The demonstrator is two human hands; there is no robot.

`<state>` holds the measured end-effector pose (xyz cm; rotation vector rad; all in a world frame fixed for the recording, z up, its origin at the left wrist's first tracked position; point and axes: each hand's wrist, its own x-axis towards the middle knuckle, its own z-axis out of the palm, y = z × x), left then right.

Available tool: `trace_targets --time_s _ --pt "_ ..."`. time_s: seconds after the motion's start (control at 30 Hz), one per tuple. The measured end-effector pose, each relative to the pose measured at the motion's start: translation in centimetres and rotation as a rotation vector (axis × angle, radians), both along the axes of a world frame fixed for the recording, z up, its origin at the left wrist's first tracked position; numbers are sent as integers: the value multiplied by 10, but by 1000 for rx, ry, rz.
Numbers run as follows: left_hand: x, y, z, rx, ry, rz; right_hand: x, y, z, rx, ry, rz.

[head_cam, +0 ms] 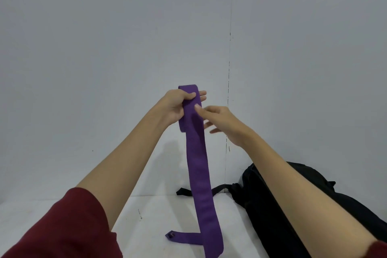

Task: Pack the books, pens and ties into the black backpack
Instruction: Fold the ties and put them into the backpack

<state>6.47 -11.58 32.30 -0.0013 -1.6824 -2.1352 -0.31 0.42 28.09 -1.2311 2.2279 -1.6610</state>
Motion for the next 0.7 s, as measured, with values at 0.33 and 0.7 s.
trace_targets --time_s 0.33,0.7 --pt "8 -7 7 51 38 28 5 -10 -11 25 84 -102" --pt "9 5 14 -25 61 -8 14 -5 16 -242 -115 15"
